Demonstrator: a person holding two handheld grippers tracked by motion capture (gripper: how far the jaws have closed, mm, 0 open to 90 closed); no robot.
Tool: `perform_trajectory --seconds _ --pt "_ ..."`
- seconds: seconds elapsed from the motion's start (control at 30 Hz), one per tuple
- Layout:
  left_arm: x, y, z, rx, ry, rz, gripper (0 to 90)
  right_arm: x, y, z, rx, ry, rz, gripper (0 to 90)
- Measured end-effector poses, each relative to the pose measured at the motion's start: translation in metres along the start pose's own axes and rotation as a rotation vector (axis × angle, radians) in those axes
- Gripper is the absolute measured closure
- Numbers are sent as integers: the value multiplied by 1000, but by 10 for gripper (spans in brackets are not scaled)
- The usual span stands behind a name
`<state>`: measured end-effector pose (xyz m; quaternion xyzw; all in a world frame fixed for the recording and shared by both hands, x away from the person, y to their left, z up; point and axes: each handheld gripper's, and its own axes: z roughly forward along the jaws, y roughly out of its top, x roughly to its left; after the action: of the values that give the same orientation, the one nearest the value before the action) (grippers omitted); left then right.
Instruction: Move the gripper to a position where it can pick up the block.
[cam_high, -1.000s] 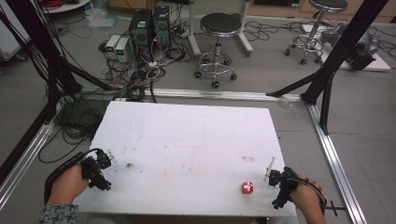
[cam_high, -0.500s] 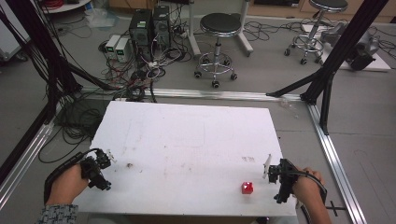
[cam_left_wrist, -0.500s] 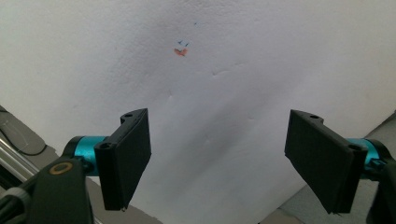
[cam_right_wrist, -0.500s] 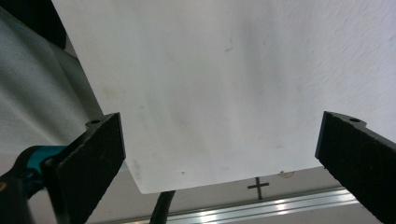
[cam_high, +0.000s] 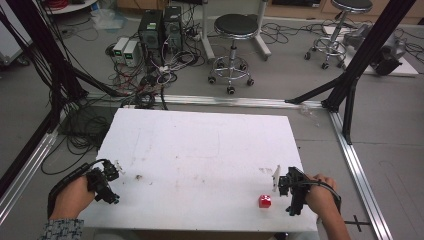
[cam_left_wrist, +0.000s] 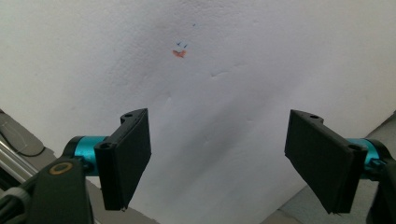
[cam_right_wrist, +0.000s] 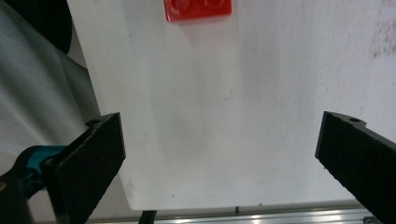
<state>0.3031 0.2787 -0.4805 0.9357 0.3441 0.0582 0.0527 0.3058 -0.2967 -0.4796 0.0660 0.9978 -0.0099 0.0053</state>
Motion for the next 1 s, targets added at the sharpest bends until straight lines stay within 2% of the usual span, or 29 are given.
perform_trajectory --seconds 0.03,0.07,0.17,0.4,0.77,1.0 --pt "0 0 0 1 0 1 230 0 6 1 -2 -5 -25 7" --pt "0 0 0 0 2 -1 230 0 6 1 -2 -5 -25 7" --pt "0 0 0 -4 0 -1 230 3 20 5 -17 -11 -67 7" --pt "0 1 0 -2 -3 5 231 4 39 15 -38 8 -103 7" --pt "0 0 1 -4 -8 -4 232 7 53 36 -52 23 -118 7" --pt "0 0 1 -5 -5 -3 232 7 55 42 -57 29 -108 7"
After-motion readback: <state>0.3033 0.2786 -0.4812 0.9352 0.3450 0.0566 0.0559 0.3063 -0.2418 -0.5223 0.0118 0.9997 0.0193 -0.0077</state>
